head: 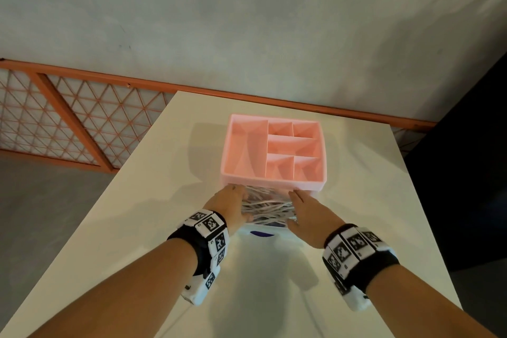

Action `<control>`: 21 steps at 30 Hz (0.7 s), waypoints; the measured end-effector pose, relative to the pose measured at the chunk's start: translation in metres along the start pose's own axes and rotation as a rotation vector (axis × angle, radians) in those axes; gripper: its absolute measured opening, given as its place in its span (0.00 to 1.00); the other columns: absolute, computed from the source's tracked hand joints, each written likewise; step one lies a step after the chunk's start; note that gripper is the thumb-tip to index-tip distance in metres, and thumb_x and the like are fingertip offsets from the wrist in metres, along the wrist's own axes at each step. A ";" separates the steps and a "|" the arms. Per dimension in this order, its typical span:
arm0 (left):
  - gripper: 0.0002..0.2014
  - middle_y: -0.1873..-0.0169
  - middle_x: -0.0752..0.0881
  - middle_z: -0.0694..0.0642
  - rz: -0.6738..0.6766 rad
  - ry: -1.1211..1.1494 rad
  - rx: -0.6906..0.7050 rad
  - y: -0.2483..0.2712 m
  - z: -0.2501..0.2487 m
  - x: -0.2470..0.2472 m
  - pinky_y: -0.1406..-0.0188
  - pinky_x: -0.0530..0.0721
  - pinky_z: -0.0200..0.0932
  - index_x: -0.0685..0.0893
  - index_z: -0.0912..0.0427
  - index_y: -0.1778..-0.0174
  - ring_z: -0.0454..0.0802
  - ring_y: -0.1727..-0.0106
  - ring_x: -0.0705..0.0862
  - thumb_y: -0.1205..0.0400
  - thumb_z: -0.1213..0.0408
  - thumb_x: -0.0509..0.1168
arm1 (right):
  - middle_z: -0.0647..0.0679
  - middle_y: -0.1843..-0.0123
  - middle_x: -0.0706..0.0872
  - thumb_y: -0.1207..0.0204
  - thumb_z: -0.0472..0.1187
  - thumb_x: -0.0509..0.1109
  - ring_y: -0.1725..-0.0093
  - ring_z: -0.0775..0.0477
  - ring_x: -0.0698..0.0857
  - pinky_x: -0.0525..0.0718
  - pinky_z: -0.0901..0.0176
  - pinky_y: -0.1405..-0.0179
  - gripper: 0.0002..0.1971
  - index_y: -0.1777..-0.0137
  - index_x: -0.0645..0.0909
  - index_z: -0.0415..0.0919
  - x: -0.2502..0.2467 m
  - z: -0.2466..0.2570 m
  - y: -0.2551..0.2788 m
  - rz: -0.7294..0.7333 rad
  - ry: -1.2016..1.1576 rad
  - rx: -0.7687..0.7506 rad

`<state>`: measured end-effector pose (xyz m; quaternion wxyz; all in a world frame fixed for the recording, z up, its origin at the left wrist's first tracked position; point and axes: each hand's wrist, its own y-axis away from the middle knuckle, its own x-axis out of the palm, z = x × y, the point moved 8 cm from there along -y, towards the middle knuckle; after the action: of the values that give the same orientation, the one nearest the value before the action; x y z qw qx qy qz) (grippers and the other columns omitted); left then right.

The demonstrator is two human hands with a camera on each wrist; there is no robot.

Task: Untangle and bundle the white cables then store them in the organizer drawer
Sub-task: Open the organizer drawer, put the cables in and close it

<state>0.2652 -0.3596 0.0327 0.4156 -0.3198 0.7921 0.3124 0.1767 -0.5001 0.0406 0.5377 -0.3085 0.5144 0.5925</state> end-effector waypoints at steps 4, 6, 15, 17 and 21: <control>0.09 0.30 0.74 0.56 -0.005 0.027 0.028 0.006 0.002 0.000 0.37 0.75 0.46 0.79 0.56 0.58 0.56 0.35 0.78 0.24 0.57 0.70 | 0.48 0.37 0.84 0.22 0.45 0.60 0.42 0.44 0.85 0.83 0.54 0.45 0.18 0.34 0.75 0.44 -0.020 0.005 0.025 -0.276 0.136 -0.209; 0.10 0.28 0.74 0.55 -0.001 -0.016 0.052 0.009 0.003 0.001 0.35 0.74 0.48 0.83 0.56 0.53 0.55 0.31 0.76 0.21 0.53 0.65 | 0.50 0.40 0.87 0.22 0.50 0.58 0.44 0.45 0.87 0.84 0.55 0.46 0.16 0.42 0.82 0.47 -0.013 0.002 0.033 -0.322 0.205 -0.285; 0.21 0.36 0.82 0.51 0.107 -0.447 0.172 0.018 0.002 0.014 0.29 0.67 0.51 0.77 0.50 0.35 0.53 0.33 0.76 0.21 0.44 0.60 | 0.54 0.51 0.91 0.28 0.45 0.68 0.54 0.51 0.88 0.87 0.63 0.55 0.11 0.49 0.87 0.46 0.006 0.002 0.038 -0.363 0.272 -0.397; 0.18 0.38 0.84 0.52 0.101 -0.450 0.165 0.017 0.002 0.016 0.31 0.68 0.50 0.79 0.50 0.36 0.54 0.34 0.76 0.19 0.48 0.58 | 0.54 0.57 0.91 0.36 0.41 0.79 0.60 0.50 0.87 0.87 0.63 0.62 0.10 0.53 0.87 0.46 0.006 0.002 0.039 -0.402 0.248 -0.409; 0.17 0.40 0.85 0.52 0.151 -0.429 0.189 0.017 0.003 0.023 0.31 0.69 0.50 0.81 0.48 0.36 0.55 0.34 0.75 0.17 0.51 0.54 | 0.56 0.66 0.87 0.42 0.39 0.83 0.68 0.52 0.84 0.81 0.66 0.73 0.13 0.59 0.85 0.48 0.007 0.000 0.037 -0.397 0.259 -0.394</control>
<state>0.2434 -0.3526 0.0155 0.5779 -0.1457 0.7330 0.3278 0.1394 -0.4933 0.0446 0.5026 -0.5743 0.3835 0.5201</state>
